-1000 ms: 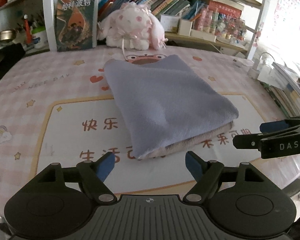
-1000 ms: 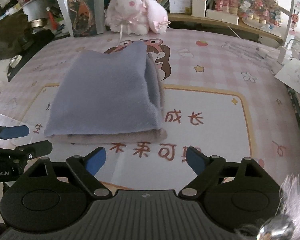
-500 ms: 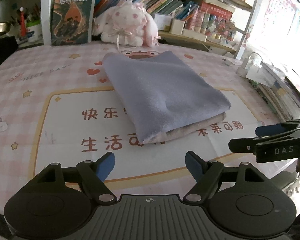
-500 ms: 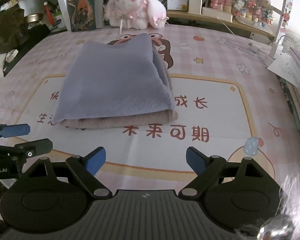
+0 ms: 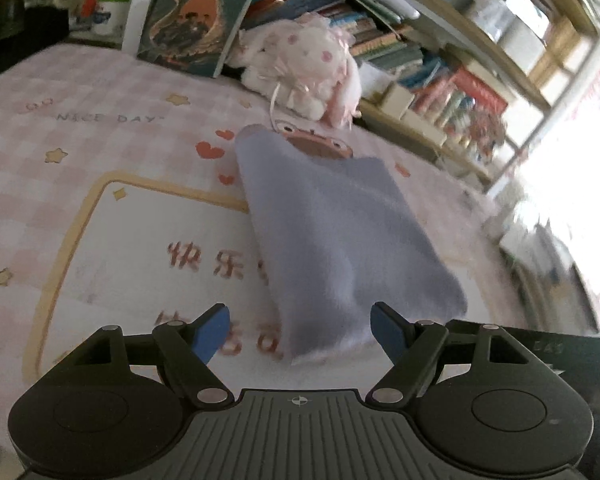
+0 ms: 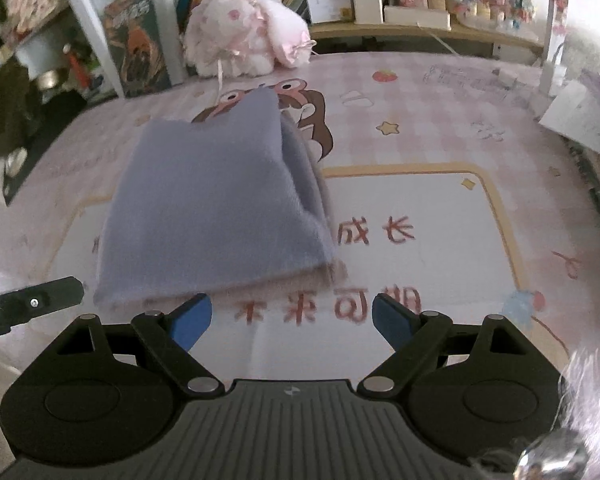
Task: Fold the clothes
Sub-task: 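Grasp the folded stack edge with the left tool while the right tool grasps beside it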
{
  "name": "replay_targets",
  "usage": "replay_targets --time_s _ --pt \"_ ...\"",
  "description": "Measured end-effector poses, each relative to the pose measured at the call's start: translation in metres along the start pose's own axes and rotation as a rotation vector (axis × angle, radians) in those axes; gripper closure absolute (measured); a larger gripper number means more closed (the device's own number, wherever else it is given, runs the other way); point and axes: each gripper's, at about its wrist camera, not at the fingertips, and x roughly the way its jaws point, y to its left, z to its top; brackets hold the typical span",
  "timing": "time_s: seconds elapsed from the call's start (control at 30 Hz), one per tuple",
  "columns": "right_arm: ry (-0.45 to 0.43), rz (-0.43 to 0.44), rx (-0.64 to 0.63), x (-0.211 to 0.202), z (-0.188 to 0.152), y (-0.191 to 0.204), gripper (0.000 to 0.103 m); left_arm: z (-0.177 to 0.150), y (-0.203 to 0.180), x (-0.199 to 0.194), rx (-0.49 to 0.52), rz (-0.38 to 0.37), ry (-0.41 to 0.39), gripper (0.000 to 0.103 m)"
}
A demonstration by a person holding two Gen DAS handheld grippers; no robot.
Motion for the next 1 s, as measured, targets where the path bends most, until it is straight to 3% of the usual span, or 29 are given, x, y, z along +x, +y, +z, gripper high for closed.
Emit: replay_targets --time_s 0.33,0.57,0.6,0.63,0.67,0.73,0.77,0.83,0.9,1.0 --pt "0.065 0.183 0.175 0.052 0.064 -0.042 0.020 0.034 0.026 0.055 -0.260 -0.064 0.048 0.024" --pt "0.157 0.288 0.216 0.089 0.082 -0.054 0.033 0.040 0.037 0.079 -0.368 -0.069 0.100 0.028" --pt "0.161 0.298 0.210 0.091 0.082 -0.052 0.037 0.040 0.038 0.081 -0.381 -0.071 0.106 0.034" --pt "0.165 0.307 0.204 0.093 0.083 -0.050 0.045 0.041 0.039 0.084 -0.395 -0.073 0.112 0.047" --pt "0.169 0.317 0.197 0.096 0.084 -0.048 0.054 0.041 0.040 0.086 -0.408 -0.075 0.118 0.049" --pt "0.160 0.326 0.166 0.097 0.086 -0.043 0.065 0.042 0.035 0.087 -0.390 -0.045 0.113 0.055" --pt "0.135 0.318 0.126 0.093 0.087 -0.037 0.074 0.044 0.030 0.086 -0.356 -0.019 0.110 0.058" --pt "0.060 0.351 0.019 0.078 0.087 -0.024 0.082 0.048 0.015 0.085 -0.258 0.040 0.104 0.059" --pt "-0.022 0.395 -0.096 0.060 0.086 -0.011 0.083 0.052 0.006 0.084 -0.189 0.077 0.101 0.059" --pt "0.007 0.381 -0.073 0.066 0.086 -0.017 0.083 0.056 0.009 0.084 -0.194 0.069 0.112 0.057"
